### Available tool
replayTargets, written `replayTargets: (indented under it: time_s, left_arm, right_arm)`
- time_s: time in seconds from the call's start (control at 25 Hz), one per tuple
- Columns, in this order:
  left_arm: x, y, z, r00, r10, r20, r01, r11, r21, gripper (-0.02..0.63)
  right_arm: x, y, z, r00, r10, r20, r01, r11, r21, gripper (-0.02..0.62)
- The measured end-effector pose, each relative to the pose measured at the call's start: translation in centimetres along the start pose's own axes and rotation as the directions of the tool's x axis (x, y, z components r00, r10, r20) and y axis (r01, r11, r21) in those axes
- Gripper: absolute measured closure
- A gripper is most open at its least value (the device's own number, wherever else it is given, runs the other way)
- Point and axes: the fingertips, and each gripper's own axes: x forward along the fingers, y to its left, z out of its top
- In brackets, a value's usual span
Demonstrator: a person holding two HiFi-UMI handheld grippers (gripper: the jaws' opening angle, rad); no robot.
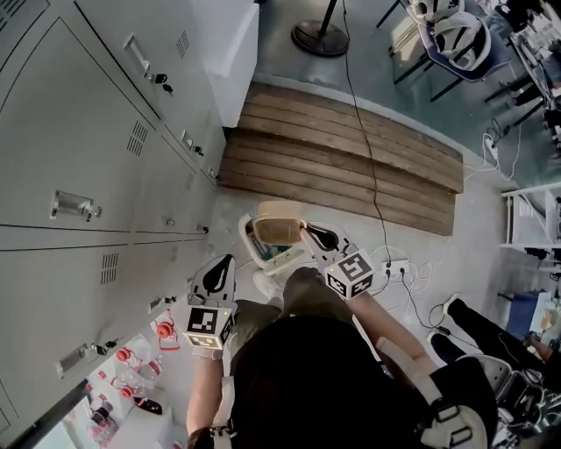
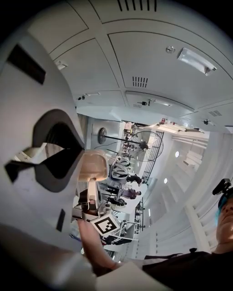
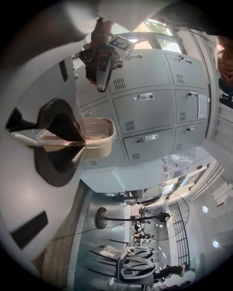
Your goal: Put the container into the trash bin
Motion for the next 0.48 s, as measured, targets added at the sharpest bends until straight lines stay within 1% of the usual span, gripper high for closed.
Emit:
replayTargets:
  time_s: [0.28, 0.48]
  left_arm:
    - [0.4, -0.3, -2.6, 0.997, 0.015, -0.076, -0.017, 1.0, -0.022, 0.597]
    - [0.4, -0.6, -4.7, 0.991, 0.068, -0.119, -0.073, 0.996, -0.043, 0.598]
  right_arm:
    - [2.1, 0.0, -3.7, 0.995, 0.036, -0.09, -0.039, 0.999, -0.034, 0.548]
    - [3.6, 0.0, -6.6, 0.982, 0.105, -0.157, -0.114, 0.992, -0.046, 0.548]
